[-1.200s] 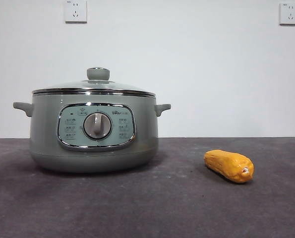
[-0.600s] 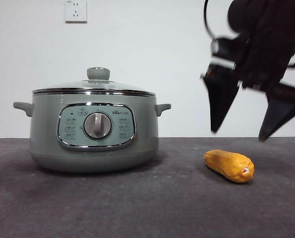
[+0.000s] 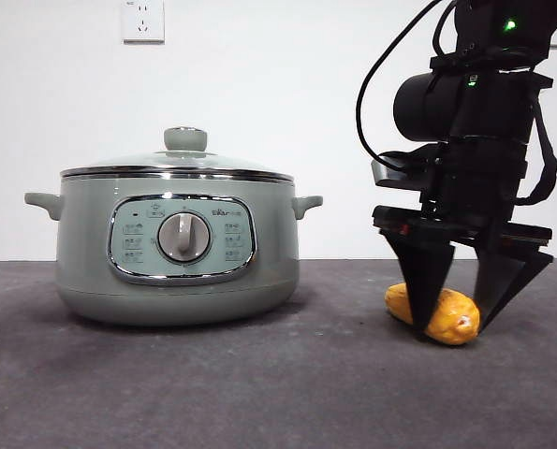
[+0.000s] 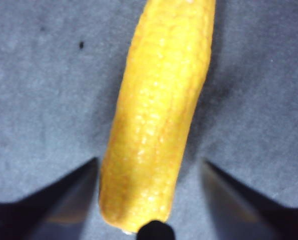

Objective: Pick up the corn,open the lid,put the corn in the pot,close the lid

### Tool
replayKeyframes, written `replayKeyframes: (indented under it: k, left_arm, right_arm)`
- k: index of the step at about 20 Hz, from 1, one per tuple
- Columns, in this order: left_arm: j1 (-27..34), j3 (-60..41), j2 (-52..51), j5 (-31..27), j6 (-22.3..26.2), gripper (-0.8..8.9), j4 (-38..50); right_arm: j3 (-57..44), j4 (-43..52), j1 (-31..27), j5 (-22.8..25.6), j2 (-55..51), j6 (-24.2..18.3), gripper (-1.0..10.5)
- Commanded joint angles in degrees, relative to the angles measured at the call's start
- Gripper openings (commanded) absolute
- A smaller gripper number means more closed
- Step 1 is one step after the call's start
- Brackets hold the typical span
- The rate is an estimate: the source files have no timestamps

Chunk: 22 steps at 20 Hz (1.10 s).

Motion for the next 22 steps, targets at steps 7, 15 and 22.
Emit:
replayKeyframes:
  k: [7, 15, 22]
  left_arm:
    - [-0.9, 0.1, 4.0, 1.5, -0.8, 6.33, 5.7]
    - [-10.3, 7.3, 20.9, -5.6, 1.1, 6.25, 17.7]
    - [-18.0, 25.4, 42.6, -21.0, 9.6, 6.25, 17.7]
  right_arm:
    - [0.0, -2.8, 0.0, 0.0, -5.1, -1.8, -0.1]
    - [0.0, -6.9, 0.0, 0.0, -31.8, -1.5, -0.1]
    - [0.0, -11.0, 0.0, -0.2, -46.6, 2.2, -0.1]
